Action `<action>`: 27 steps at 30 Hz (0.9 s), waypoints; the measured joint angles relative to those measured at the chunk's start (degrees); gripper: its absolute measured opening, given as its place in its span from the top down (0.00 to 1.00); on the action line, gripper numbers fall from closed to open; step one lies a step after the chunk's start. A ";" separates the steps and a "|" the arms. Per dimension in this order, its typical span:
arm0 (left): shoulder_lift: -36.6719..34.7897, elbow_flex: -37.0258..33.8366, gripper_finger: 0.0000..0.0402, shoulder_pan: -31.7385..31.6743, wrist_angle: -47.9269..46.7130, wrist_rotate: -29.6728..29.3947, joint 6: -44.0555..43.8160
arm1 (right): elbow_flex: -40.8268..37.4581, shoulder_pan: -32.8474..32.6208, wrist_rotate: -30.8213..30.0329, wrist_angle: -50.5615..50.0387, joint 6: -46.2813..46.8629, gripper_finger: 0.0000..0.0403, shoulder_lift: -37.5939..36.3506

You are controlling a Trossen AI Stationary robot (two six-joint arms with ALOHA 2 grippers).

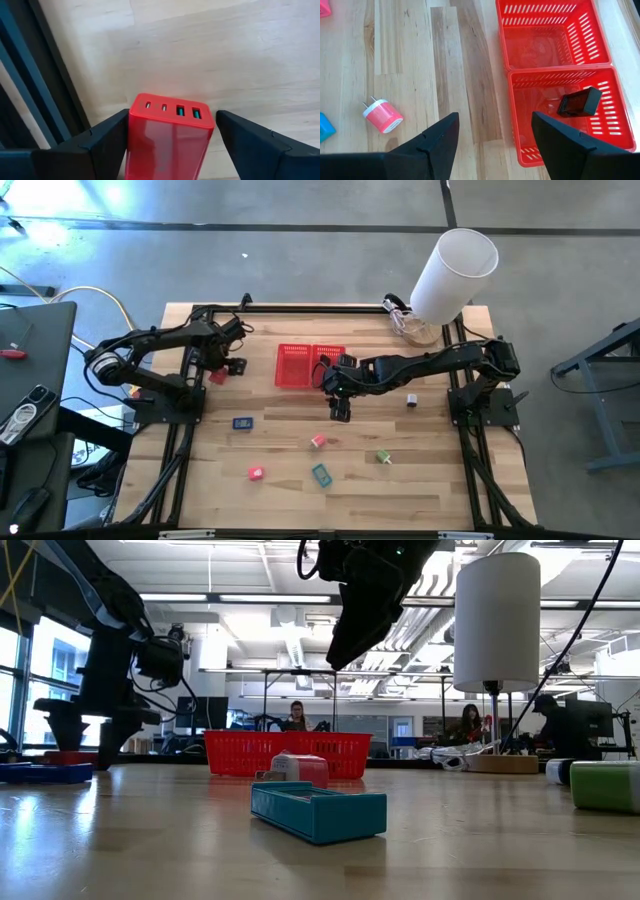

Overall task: Pick & Place Office items
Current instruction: Put the red charger adapter into the left red bin

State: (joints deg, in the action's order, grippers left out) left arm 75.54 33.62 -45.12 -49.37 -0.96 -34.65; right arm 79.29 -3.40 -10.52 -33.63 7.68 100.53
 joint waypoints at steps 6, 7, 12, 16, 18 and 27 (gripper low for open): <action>0.01 -0.02 0.43 1.24 -0.53 0.15 -0.09 | 0.00 0.00 0.00 0.00 -0.13 0.41 0.00; 0.01 -0.02 0.46 1.40 -0.62 -0.13 0.00 | 0.00 0.01 0.00 -0.01 -0.13 0.41 0.00; 0.01 -0.06 0.50 1.53 -0.70 -0.41 0.50 | 0.00 0.00 0.13 -0.02 0.01 0.41 0.00; -0.12 -0.08 0.50 1.77 -0.52 0.66 1.64 | 0.00 0.00 0.17 -0.81 2.84 0.41 0.00; -0.25 0.20 0.50 2.71 -0.64 0.79 1.90 | 0.00 0.00 0.19 -0.89 2.67 0.41 0.00; -6.57 5.16 0.50 9.70 -2.13 1.23 1.61 | 0.00 0.00 0.15 -3.31 2.80 0.41 0.00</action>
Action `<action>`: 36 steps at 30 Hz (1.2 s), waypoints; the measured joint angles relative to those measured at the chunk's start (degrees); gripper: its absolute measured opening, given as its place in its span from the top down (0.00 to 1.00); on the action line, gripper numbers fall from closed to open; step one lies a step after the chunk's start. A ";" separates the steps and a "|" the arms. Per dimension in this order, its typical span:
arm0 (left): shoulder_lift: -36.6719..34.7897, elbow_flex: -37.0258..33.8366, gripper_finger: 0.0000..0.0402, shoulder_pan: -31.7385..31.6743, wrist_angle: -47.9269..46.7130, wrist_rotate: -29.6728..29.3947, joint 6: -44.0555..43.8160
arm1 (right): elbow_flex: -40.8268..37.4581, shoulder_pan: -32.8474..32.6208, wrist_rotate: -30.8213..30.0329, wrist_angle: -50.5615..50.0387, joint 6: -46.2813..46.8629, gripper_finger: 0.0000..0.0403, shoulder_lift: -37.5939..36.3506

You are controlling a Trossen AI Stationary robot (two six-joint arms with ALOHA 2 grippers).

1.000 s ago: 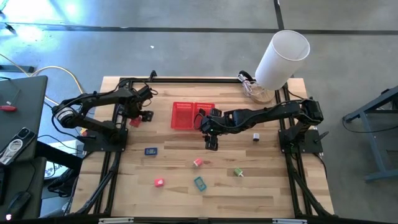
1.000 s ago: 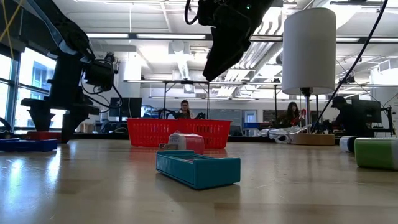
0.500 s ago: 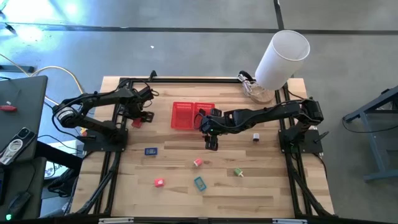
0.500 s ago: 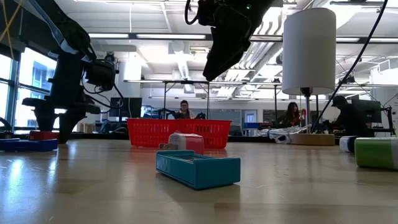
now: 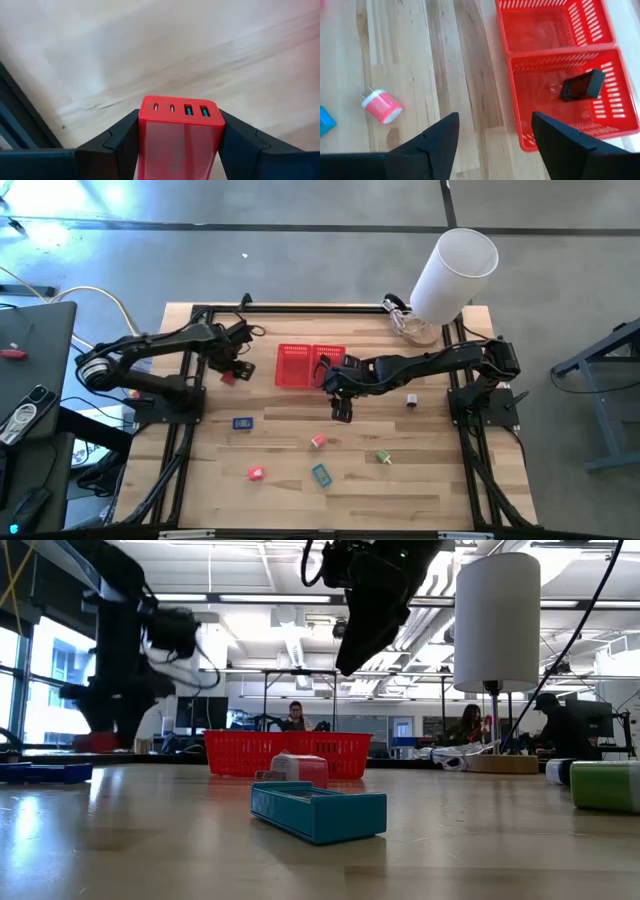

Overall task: Pick & Place Office items
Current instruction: Put the red charger adapter into the left red bin

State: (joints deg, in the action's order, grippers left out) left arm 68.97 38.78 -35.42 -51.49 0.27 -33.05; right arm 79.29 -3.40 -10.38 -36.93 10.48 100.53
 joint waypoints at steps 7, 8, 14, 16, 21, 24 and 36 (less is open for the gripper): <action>-7.76 6.06 0.50 7.48 0.29 -3.45 -1.08 | 0.00 0.02 -1.10 -4.10 2.65 0.41 -0.17; -9.03 6.75 0.50 8.67 0.70 -4.17 -1.08 | 0.00 0.01 -1.70 -5.08 3.08 0.41 -0.27; -18.15 7.50 0.50 15.47 4.76 -4.93 -0.81 | -1.41 0.04 -5.11 -11.22 4.36 0.41 -0.37; -21.55 7.50 0.50 16.83 5.52 -4.93 -0.80 | -2.04 0.53 -5.36 -13.76 5.02 0.41 -0.37; -28.56 7.53 0.50 18.50 7.10 -5.00 0.06 | -2.35 0.81 -11.03 -23.66 11.52 0.41 -0.81; -30.88 7.61 0.50 19.21 7.85 -5.06 1.56 | -2.32 0.25 -14.70 -30.94 17.91 0.41 -1.93; -28.94 7.59 0.50 24.56 18.00 -4.75 10.34 | -5.14 -12.25 -31.94 -38.04 34.65 0.41 -20.14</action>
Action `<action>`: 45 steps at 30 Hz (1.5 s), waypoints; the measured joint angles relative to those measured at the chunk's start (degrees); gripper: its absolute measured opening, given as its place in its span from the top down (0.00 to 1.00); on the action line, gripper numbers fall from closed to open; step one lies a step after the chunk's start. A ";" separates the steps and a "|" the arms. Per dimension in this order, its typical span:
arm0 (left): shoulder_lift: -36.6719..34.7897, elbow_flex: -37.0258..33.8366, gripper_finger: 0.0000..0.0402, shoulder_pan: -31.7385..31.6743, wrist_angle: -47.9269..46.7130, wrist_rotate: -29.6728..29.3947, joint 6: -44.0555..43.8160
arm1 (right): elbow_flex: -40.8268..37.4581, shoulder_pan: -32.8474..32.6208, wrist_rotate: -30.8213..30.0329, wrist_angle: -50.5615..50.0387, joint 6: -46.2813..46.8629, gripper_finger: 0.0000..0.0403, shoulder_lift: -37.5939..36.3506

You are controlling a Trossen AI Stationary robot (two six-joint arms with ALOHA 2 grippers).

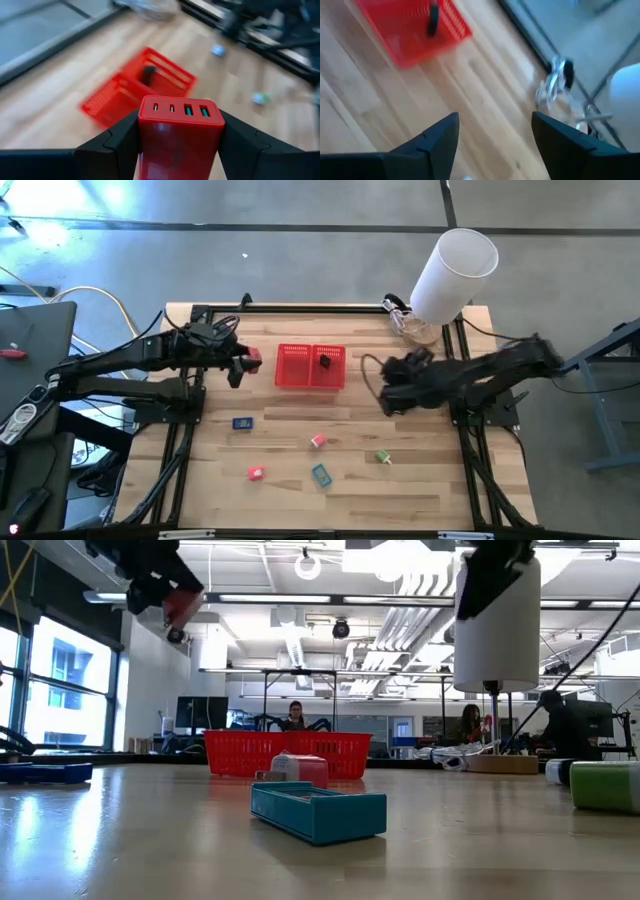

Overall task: Pick & Place Office items
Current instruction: Put the red charger adapter into the left red bin

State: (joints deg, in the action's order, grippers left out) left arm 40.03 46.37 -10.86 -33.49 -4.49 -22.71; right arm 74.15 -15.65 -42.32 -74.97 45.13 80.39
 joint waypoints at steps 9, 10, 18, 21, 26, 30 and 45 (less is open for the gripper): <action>2.85 -0.04 0.50 10.04 5.97 -6.54 0.08 | -23.24 -6.48 -5.79 35.90 -11.82 0.41 -17.77; 3.45 -0.04 0.50 11.10 8.23 -6.81 0.86 | -26.75 -5.57 -5.38 44.44 -16.85 0.41 -19.09; 12.78 -0.04 0.50 19.35 30.15 -6.63 9.96 | -44.73 5.05 36.95 101.12 -37.69 0.41 -17.68; 18.04 -0.04 0.50 21.82 37.94 -6.63 14.22 | -47.25 7.93 41.62 109.48 -36.05 0.41 -14.87; 25.87 -0.09 0.50 24.22 49.50 -6.61 19.90 | -47.34 10.13 42.35 115.89 -30.70 0.41 -8.81; 29.45 -0.09 0.50 24.40 56.28 -6.63 25.04 | -47.33 10.00 43.25 123.56 -27.68 0.41 -3.69; 34.93 -0.09 0.50 24.40 66.38 -4.53 35.34 | -44.37 10.21 53.17 151.92 -19.81 0.41 12.88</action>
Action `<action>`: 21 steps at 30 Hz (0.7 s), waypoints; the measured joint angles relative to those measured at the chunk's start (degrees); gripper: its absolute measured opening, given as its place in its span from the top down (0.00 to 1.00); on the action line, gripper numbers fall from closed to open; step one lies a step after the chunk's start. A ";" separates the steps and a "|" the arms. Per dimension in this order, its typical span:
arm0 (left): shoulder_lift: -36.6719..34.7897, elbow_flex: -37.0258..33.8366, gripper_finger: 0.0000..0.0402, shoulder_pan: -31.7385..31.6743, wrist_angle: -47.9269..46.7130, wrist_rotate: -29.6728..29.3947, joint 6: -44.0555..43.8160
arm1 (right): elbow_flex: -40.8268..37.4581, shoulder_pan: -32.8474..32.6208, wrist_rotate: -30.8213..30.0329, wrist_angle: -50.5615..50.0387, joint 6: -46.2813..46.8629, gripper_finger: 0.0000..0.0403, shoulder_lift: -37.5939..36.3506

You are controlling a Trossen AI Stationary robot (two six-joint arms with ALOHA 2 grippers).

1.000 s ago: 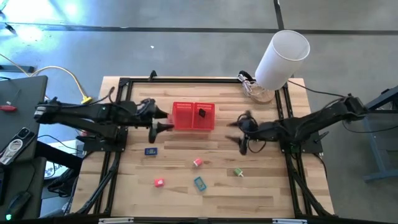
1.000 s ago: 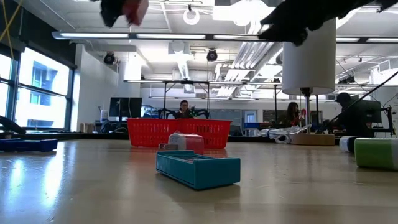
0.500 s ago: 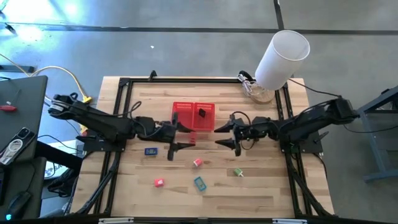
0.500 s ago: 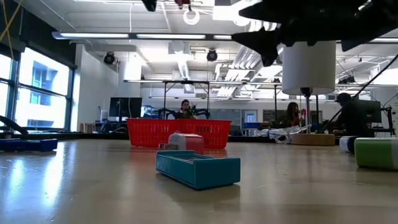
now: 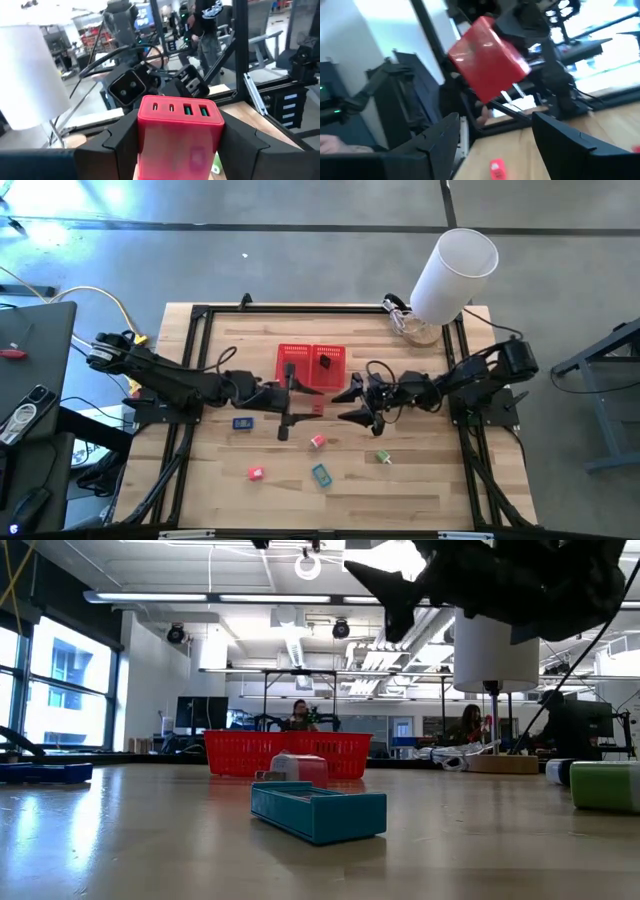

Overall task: Pick & Place Office items
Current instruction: Put the red charger adapter into the left red bin

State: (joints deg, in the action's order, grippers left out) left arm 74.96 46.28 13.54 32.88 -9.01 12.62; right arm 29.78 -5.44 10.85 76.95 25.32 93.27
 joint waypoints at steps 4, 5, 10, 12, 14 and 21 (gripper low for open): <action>0.00 0.00 0.50 -0.07 3.27 4.21 0.68 | 2.81 0.32 3.98 -0.10 -0.03 0.41 0.03; -0.01 0.00 0.50 -0.29 4.62 5.34 0.69 | 3.53 0.32 4.65 0.01 -0.06 0.41 0.03; -0.02 0.00 0.50 -1.49 12.32 10.90 0.63 | 7.23 0.30 4.68 0.48 -0.13 0.41 0.03; -0.07 0.02 0.50 -2.14 14.06 12.72 0.57 | 8.45 0.30 5.79 0.42 -0.11 0.41 0.03; -0.07 0.04 0.50 -2.93 14.10 13.47 -0.39 | 9.79 0.32 7.45 0.32 -0.11 0.41 0.03; 1.31 0.11 0.50 -5.65 18.20 19.07 -2.98 | 13.46 0.36 10.79 -0.94 -1.41 0.41 0.05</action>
State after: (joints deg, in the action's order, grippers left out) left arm 76.27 46.39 7.89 51.09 10.05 9.65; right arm 43.24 -5.08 21.64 76.01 23.91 93.32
